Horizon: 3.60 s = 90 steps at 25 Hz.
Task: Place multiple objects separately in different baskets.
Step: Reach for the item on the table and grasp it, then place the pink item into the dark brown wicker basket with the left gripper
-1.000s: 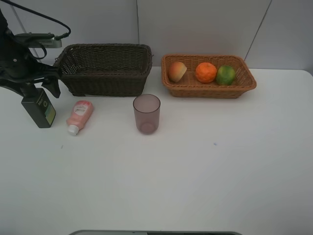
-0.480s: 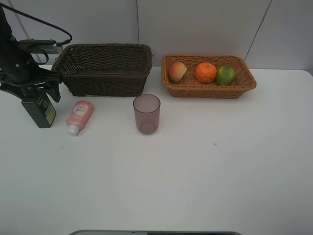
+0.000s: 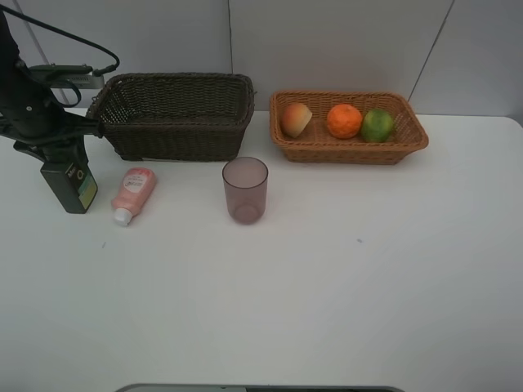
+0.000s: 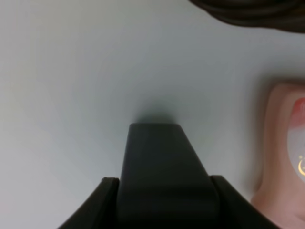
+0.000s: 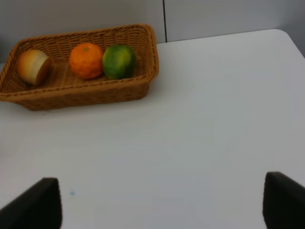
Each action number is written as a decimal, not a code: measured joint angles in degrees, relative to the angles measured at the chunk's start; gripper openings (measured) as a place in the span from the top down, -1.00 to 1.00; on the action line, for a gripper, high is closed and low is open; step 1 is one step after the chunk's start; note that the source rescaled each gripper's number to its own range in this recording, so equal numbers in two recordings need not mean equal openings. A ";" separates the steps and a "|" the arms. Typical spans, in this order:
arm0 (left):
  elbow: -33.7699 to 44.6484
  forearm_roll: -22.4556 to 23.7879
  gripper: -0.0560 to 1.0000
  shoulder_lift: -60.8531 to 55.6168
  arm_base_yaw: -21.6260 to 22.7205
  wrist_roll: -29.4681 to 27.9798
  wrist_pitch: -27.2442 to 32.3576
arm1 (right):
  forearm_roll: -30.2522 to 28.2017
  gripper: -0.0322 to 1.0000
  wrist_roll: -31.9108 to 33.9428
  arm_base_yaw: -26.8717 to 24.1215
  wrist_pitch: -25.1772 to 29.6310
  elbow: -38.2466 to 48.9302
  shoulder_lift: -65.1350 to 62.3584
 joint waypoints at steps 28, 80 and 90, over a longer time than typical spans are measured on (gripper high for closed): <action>-0.42 2.38 -0.03 -12.45 -3.59 -2.39 2.86 | 0.00 -0.67 0.00 0.00 0.00 0.00 0.00; -21.77 0.87 -0.03 14.62 -22.53 -0.92 -26.95 | 0.00 -0.67 0.00 0.00 0.00 0.00 0.00; -21.86 0.87 -0.36 14.62 -22.53 -0.92 -27.67 | 0.00 -0.67 0.00 0.00 0.00 0.00 0.00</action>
